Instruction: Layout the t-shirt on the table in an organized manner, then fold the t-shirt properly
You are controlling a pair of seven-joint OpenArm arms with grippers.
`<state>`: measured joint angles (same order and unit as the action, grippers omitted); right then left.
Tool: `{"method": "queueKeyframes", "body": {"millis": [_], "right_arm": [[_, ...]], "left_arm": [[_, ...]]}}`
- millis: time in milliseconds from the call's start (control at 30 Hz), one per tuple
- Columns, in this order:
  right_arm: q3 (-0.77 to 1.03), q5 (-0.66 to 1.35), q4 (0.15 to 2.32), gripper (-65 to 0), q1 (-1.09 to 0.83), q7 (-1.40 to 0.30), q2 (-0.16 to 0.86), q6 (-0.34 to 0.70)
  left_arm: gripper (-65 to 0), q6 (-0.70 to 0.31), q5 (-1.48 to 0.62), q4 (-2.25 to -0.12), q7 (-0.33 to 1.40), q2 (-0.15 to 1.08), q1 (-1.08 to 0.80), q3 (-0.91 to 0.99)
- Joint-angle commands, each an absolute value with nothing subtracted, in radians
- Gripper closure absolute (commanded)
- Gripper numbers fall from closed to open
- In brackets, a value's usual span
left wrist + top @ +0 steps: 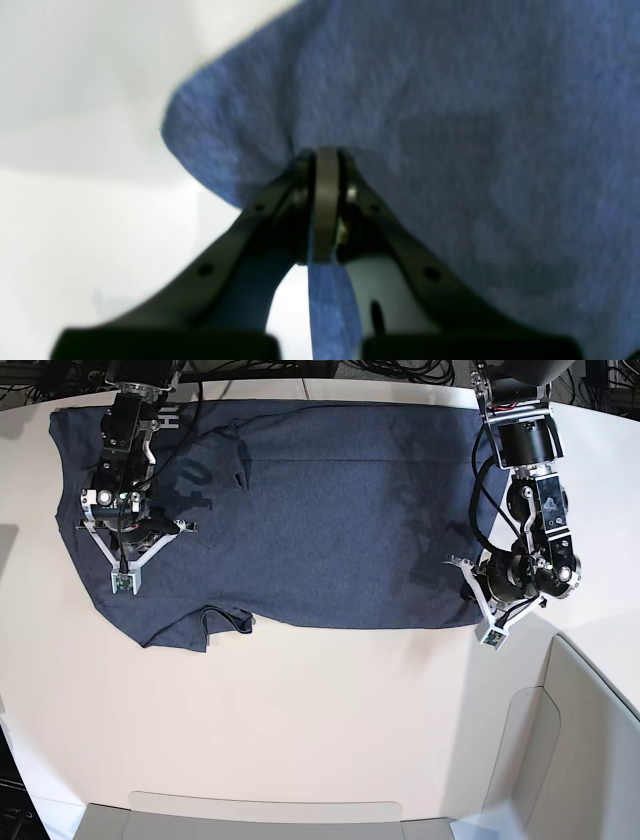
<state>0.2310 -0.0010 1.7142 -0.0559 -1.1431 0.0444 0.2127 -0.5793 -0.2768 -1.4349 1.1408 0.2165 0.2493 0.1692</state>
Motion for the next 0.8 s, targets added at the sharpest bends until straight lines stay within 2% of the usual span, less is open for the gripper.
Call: {"method": "queueKeyframes", "body": {"millis": [0,233,767], "right_arm": [[0.234,-0.019,1.716,0.0,-0.073,-1.193,0.053,0.216],[0.232,-0.019,1.716,0.0,-0.091,-1.193,0.056,0.217],[0.232,-0.019,1.716,0.0,-0.093,-1.193,0.056,0.217]], "left_arm": [[0.0,-0.579,-0.285,-1.449,1.121,0.229,0.272,0.170],[0.0,-0.579,-0.283,-1.449,1.102,0.229,0.272,0.170],[0.0,-0.570,-0.266,-1.267,0.837,0.274,0.269,0.170]]}}
